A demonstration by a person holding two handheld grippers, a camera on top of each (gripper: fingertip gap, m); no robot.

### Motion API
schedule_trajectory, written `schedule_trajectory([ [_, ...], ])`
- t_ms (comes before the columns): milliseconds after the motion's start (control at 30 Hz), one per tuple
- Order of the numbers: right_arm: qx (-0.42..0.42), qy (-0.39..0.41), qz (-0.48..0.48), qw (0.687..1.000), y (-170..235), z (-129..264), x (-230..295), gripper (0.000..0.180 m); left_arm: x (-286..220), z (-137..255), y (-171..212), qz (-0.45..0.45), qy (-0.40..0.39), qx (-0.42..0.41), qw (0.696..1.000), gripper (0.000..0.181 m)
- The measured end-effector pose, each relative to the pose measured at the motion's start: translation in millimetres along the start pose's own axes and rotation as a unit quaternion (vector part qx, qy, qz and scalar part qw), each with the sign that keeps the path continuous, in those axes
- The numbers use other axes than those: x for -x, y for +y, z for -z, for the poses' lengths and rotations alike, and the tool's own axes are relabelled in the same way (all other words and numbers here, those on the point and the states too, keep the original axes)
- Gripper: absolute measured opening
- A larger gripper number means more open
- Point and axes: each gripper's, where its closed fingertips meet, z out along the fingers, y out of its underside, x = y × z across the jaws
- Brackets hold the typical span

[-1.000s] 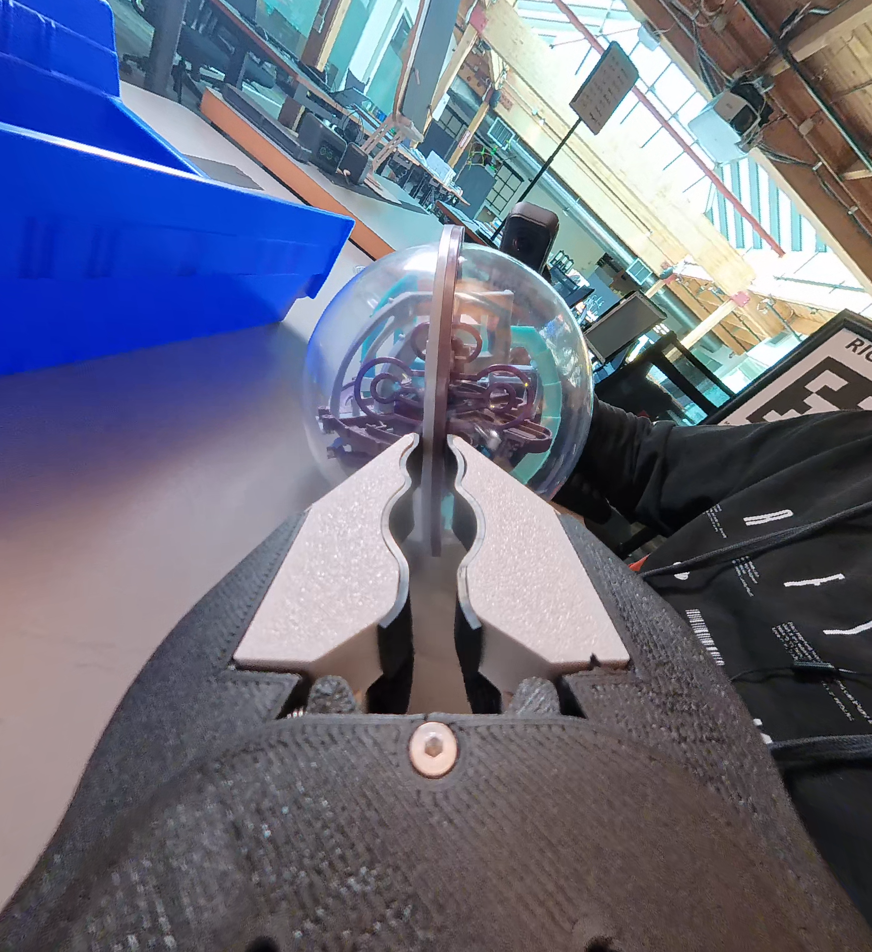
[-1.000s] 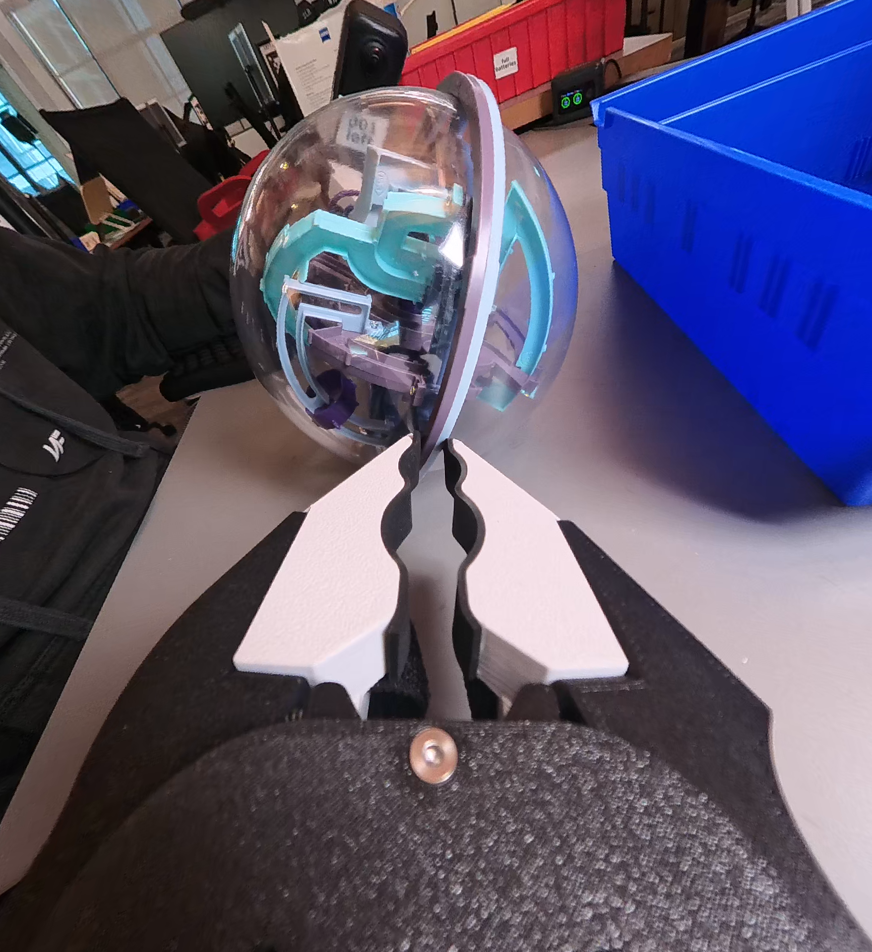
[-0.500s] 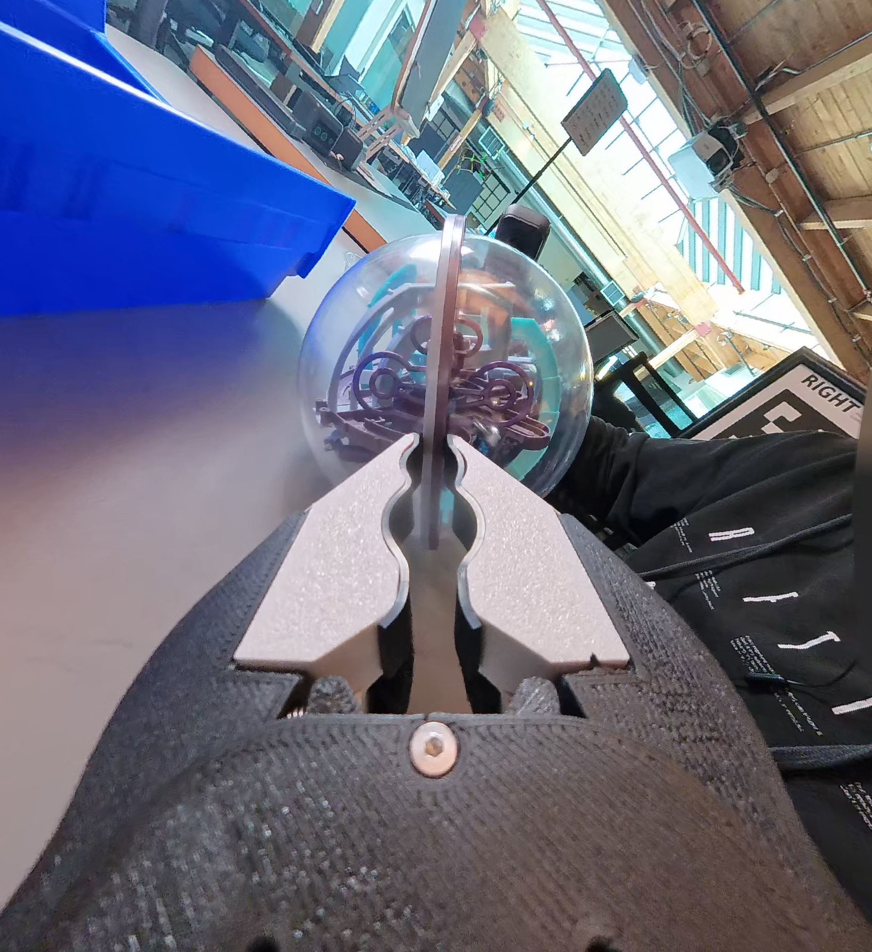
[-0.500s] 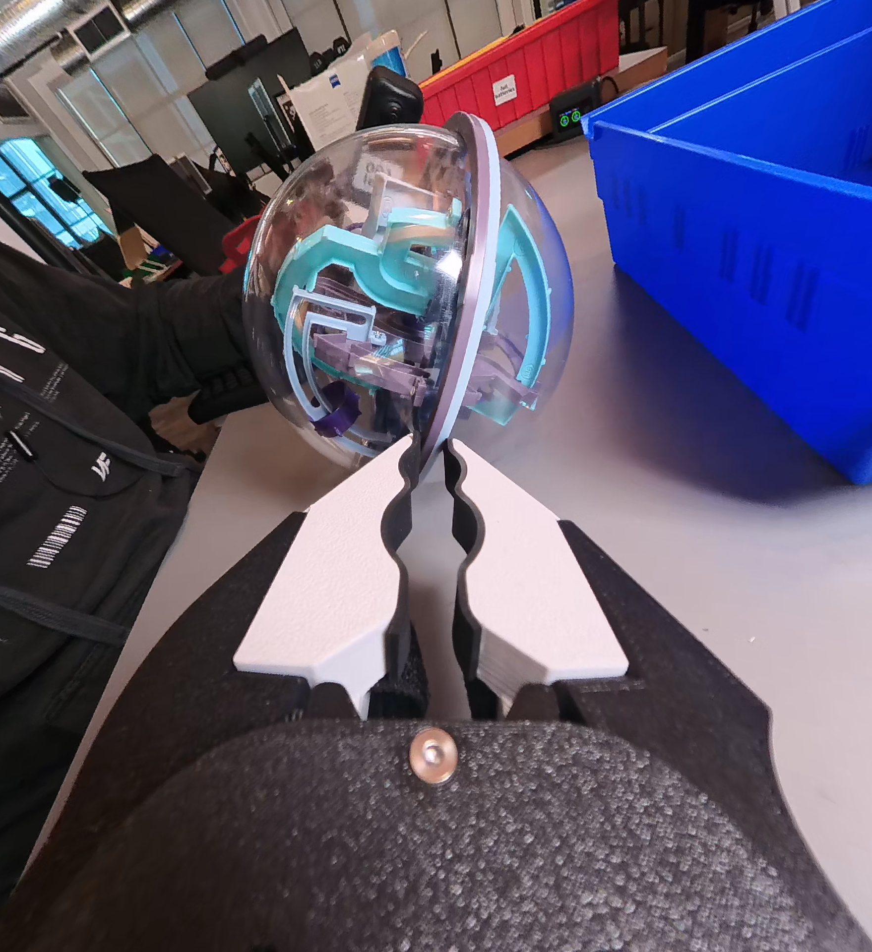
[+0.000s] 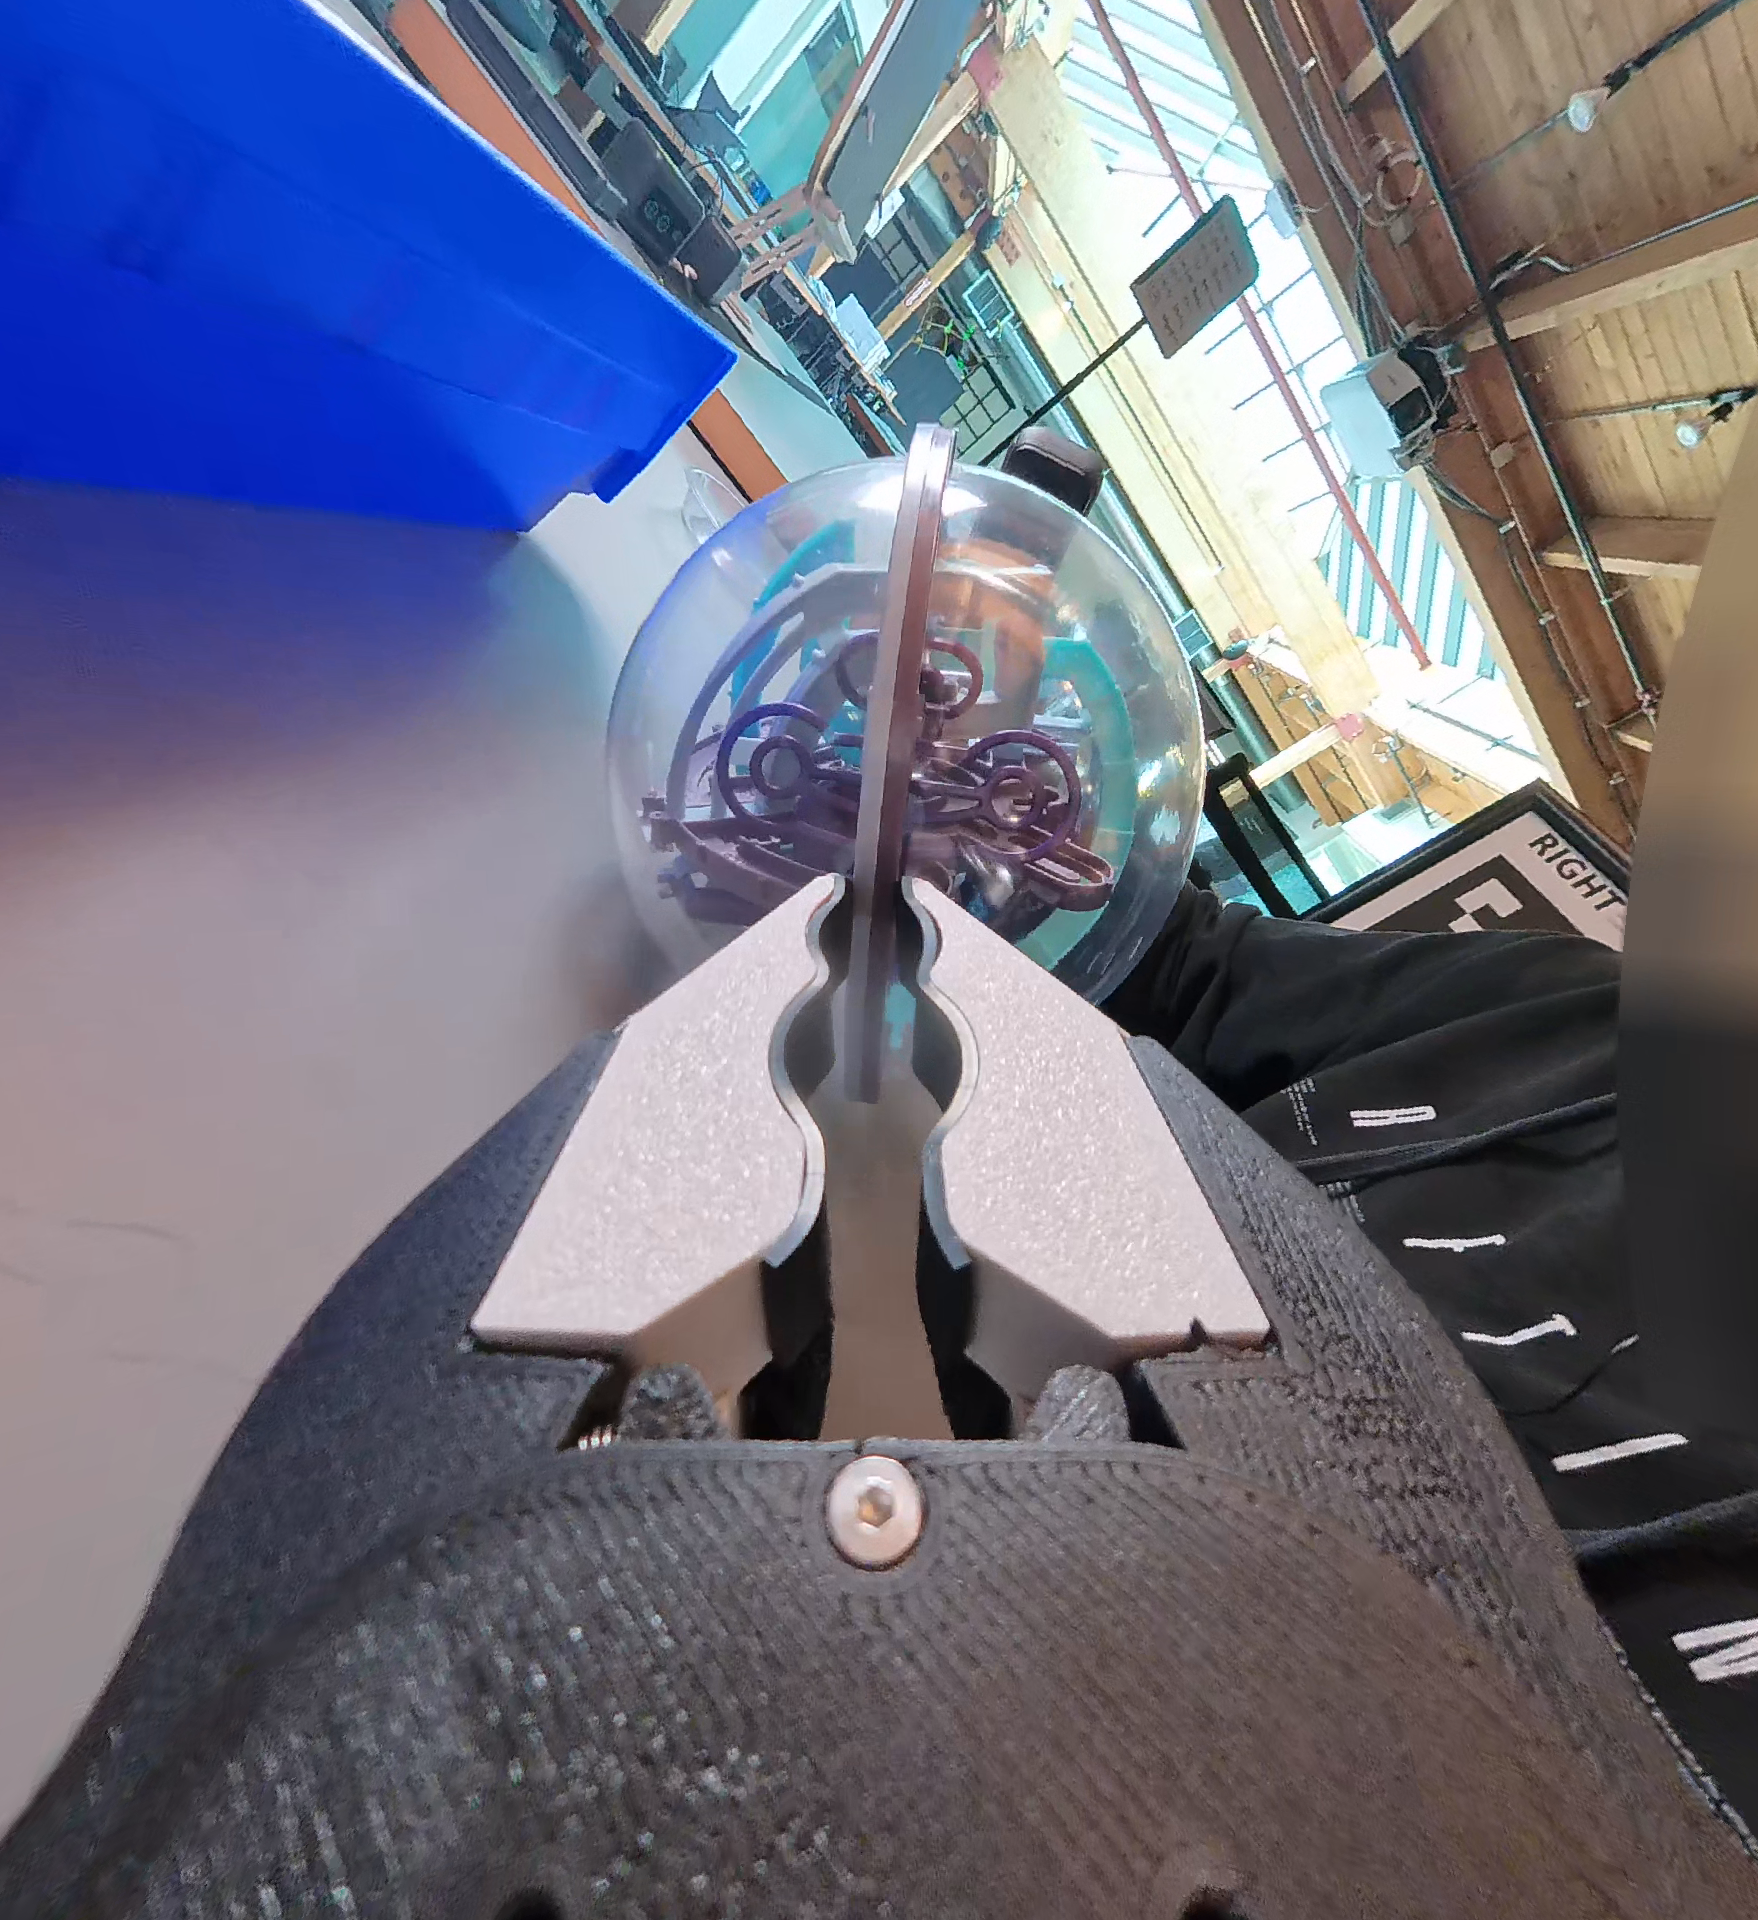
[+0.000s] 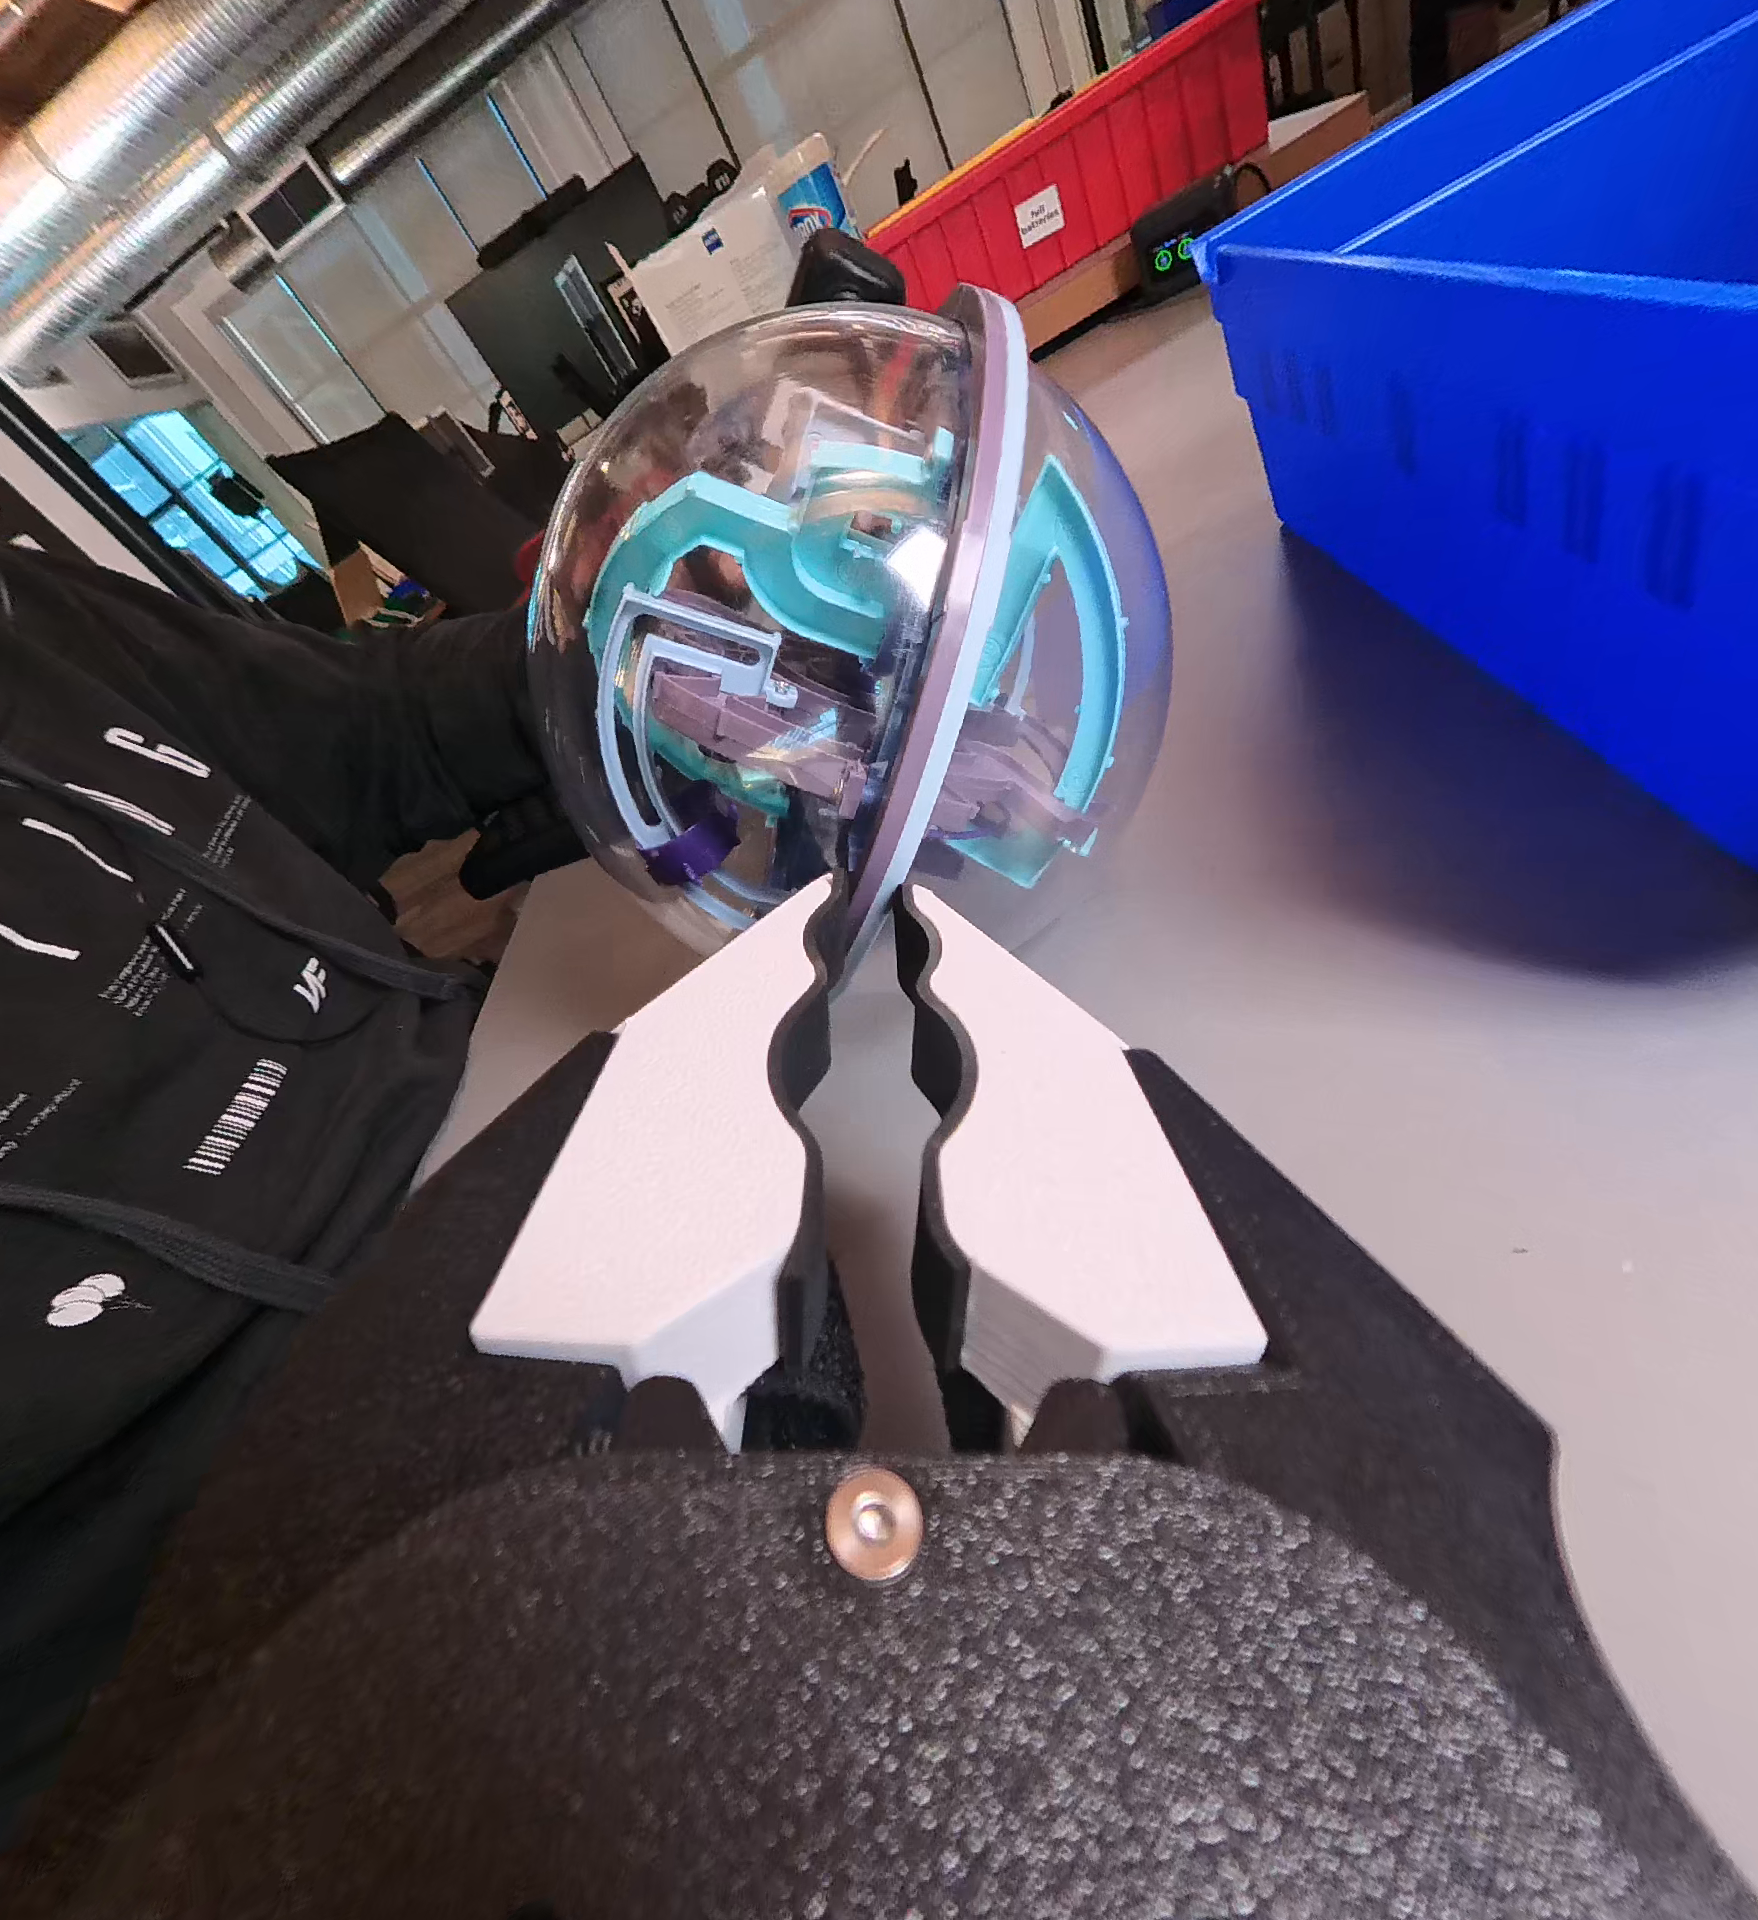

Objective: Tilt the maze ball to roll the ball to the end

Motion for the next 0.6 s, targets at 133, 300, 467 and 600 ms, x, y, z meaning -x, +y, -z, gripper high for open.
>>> schedule_trajectory([
  [133,0.004,-0.004,-0.014,1.000,2.1,-2.1,3.2,0.006,-0.8,1.9,0.4,0.030,-0.002,0.000,1.000,0.006],
  [300,0.004,-0.013,-0.035,0.999,4.1,-3.2,7.8,0.006,-2.5,3.1,2.8,0.060,0.004,0.003,0.998,0.006],
  [467,0.004,-0.019,-0.079,0.997,6.4,-6.5,12.9,0.006,-2.7,6.1,3.6,0.099,0.005,0.005,0.995,0.006],
  [600,-0.001,-0.029,-0.139,0.990,7.1,-7.1,17.0,0.006,-3.9,7.6,7.6,0.138,0.005,0.018,0.990,0.006],
])
